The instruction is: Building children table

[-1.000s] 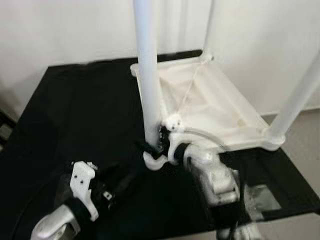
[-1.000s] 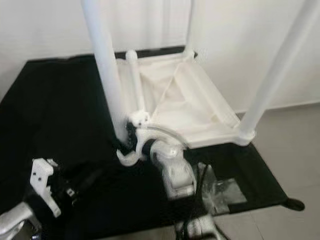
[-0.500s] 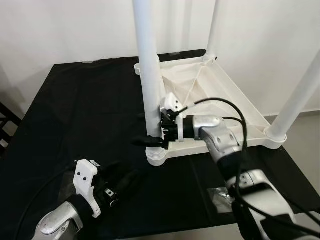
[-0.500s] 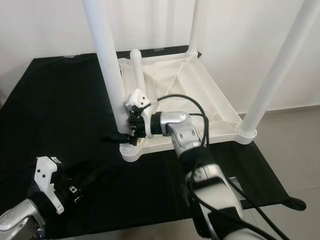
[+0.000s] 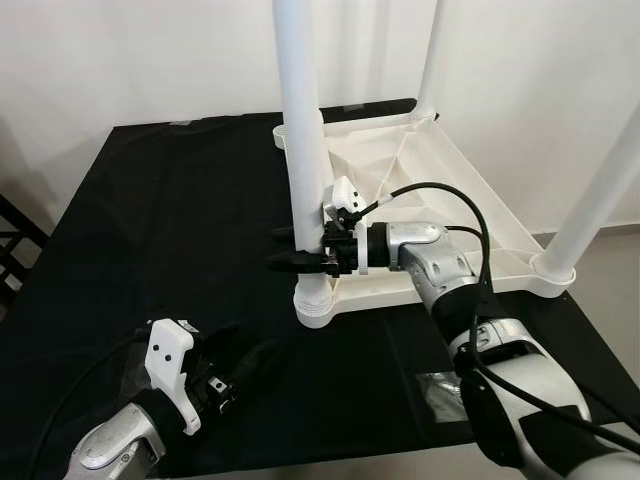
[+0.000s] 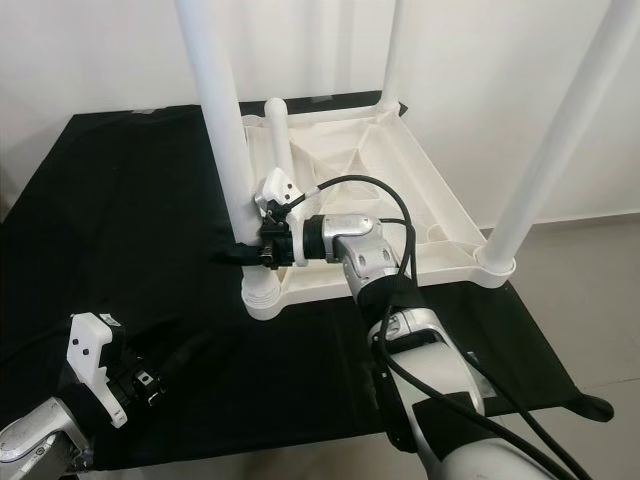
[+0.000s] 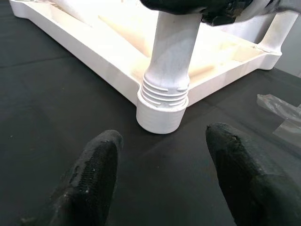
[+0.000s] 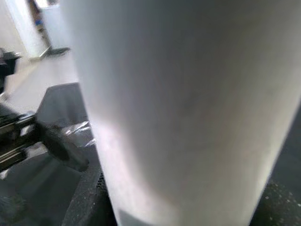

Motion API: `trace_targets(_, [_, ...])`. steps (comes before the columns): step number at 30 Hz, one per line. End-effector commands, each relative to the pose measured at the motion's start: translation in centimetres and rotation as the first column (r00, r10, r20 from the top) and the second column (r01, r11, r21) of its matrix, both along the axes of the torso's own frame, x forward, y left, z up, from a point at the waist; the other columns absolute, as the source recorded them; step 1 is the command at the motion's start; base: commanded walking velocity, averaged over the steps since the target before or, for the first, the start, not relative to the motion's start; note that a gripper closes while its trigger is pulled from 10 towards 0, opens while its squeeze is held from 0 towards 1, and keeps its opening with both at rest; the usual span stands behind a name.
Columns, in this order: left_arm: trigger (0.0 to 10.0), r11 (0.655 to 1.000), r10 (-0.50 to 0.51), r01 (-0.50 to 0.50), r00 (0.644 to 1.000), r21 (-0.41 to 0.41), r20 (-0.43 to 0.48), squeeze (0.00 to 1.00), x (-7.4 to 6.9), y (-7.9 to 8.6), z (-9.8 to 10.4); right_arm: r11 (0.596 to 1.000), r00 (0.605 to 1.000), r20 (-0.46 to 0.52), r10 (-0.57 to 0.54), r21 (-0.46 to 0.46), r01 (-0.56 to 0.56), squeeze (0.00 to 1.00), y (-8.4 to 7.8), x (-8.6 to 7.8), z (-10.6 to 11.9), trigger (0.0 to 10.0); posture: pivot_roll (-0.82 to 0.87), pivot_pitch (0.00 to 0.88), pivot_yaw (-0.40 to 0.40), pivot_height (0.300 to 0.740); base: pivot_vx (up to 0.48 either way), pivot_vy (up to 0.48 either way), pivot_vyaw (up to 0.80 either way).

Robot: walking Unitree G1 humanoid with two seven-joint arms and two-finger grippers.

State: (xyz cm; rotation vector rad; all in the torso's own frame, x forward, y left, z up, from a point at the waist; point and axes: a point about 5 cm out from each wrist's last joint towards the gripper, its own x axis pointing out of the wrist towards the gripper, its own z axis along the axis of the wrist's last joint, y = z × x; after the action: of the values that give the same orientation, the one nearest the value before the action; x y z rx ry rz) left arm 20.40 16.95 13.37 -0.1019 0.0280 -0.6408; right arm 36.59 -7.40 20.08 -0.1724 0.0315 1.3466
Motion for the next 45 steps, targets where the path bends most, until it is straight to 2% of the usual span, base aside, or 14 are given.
trace_targets(1, [10.0, 1.000, -0.005, 0.005, 1.000, 0.000, -0.020, 0.00, -0.4, -0.1, -0.4, 0.985, 0.985, -0.012, -0.172, -0.012, 0.172, 0.00, -1.5, -0.1, -1.8, 0.0, 0.00, 0.093, 0.036, 0.740, 0.000, 0.000, 0.00])
trace_targets(3, [10.0, 1.000, -0.005, 0.005, 1.000, 0.000, -0.020, 0.00, -0.4, -0.1, -0.4, 0.981, 0.981, -0.013, -0.195, -0.009, 0.195, 0.00, -1.7, -0.1, -2.0, 0.0, 0.00, 0.093, 0.036, 0.740, 0.000, 0.000, 0.00])
trace_targets(5, [10.0, 1.000, -0.005, 0.005, 1.000, 0.000, -0.021, 0.00, -0.6, 0.1, -0.3, 0.785, 0.786, 0.000, -0.618, 0.041, 0.618, 0.00, -1.5, -0.6, -3.4, 0.0, 0.00, 0.098, 0.022, 0.740, 0.000, 0.000, 0.00])
trace_targets(7, [10.0, 1.000, -0.004, 0.004, 1.000, 0.002, -0.022, 0.00, -0.6, 0.3, -0.2, 0.686, 0.684, -0.103, -0.722, 0.028, 0.727, 0.00, 0.3, -5.0, -4.9, 0.0, 0.01, 0.114, 0.026, 0.740, 0.000, 0.000, 0.00])
trace_targets(16, [10.0, 1.000, -0.001, 0.001, 1.000, 0.000, -0.023, 0.00, -0.6, 0.2, -0.3, 0.721, 0.719, -0.051, -0.693, -0.020, 0.693, 0.00, 0.7, -6.2, -5.4, 0.0, 0.00, 0.099, 0.012, 0.740, 0.000, 0.000, 0.00])
trace_targets(17, [10.0, 1.000, 0.006, -0.006, 1.000, 0.000, -0.019, 0.00, -0.7, 0.2, -0.3, 0.708, 0.707, -0.035, -0.706, -0.035, 0.705, 0.00, 0.9, -6.1, -5.1, 8.2, 0.00, 0.100, 0.011, 0.740, 0.000, 0.000, 0.00])
trace_targets(18, [10.0, 1.000, 0.009, -0.009, 1.000, 0.000, -0.019, 0.00, -0.7, 0.2, -0.3, 0.702, 0.702, -0.028, -0.712, -0.040, 0.711, 0.00, 1.0, -6.1, -4.9, 8.2, 0.00, 0.100, 0.011, 0.740, 0.000, 0.000, 0.00])
trace_targets(19, [10.0, 1.000, 0.010, -0.010, 1.000, 0.000, -0.018, 0.00, -0.7, 0.2, -0.3, 0.694, 0.692, -0.048, -0.720, -0.030, 0.719, 0.85, 1.0, -6.0, -4.3, 10.0, 0.01, 0.095, 0.013, 0.740, 0.000, 0.000, 0.00])
trace_targets(28, [10.0, 1.000, 0.005, -0.005, 1.000, -0.001, -0.018, 0.00, -0.4, 0.1, -0.3, 0.892, 0.902, -0.009, -0.432, 0.145, 0.429, 1.00, 2.0, -3.5, 0.6, 10.0, 0.01, 0.086, 0.020, 0.740, 0.000, 0.000, 0.00])
trace_targets(30, [10.0, 1.000, 0.006, -0.006, 1.000, -0.001, -0.018, 0.00, -0.3, 0.1, -0.4, 0.948, 0.957, 0.038, -0.287, 0.155, 0.278, 0.88, 2.1, -3.2, 1.6, 10.0, 0.01, 0.085, 0.020, 0.740, 0.000, 0.000, 0.00])
trace_targets(31, [10.0, 1.000, 0.006, -0.006, 1.000, -0.001, -0.017, 0.00, -0.3, 0.1, -0.4, 0.964, 0.971, 0.059, -0.231, 0.149, 0.221, 0.04, 2.1, -2.9, 1.9, 10.0, 0.01, 0.080, 0.018, 0.740, 0.000, 0.000, 0.00])
trace_targets(42, [10.0, 1.000, 0.007, -0.007, 1.000, -0.002, -0.014, 0.00, 0.0, -0.1, -0.5, 0.993, 0.994, 0.016, 0.110, 0.028, -0.111, 0.00, 2.2, -1.1, 1.9, 9.7, 0.01, 0.070, 0.023, 0.740, 0.000, 0.000, 0.00])
trace_targets(43, [10.0, 1.000, 0.006, -0.006, 1.000, -0.002, -0.015, 0.00, 0.0, -0.1, -0.5, 0.991, 0.991, -0.003, 0.134, 0.024, -0.134, 0.00, 2.2, -1.0, 1.9, 1.5, 0.01, 0.071, 0.022, 0.740, 0.000, 0.000, 0.00])
trace_targets(45, [10.0, 1.000, 0.005, -0.005, 1.000, -0.003, -0.015, 0.00, 0.0, -0.1, -0.5, 0.987, 0.987, -0.027, 0.159, 0.026, -0.158, 0.00, 2.1, -0.8, 1.8, 0.0, 0.01, 0.073, 0.022, 0.740, 0.000, 0.000, 0.00])
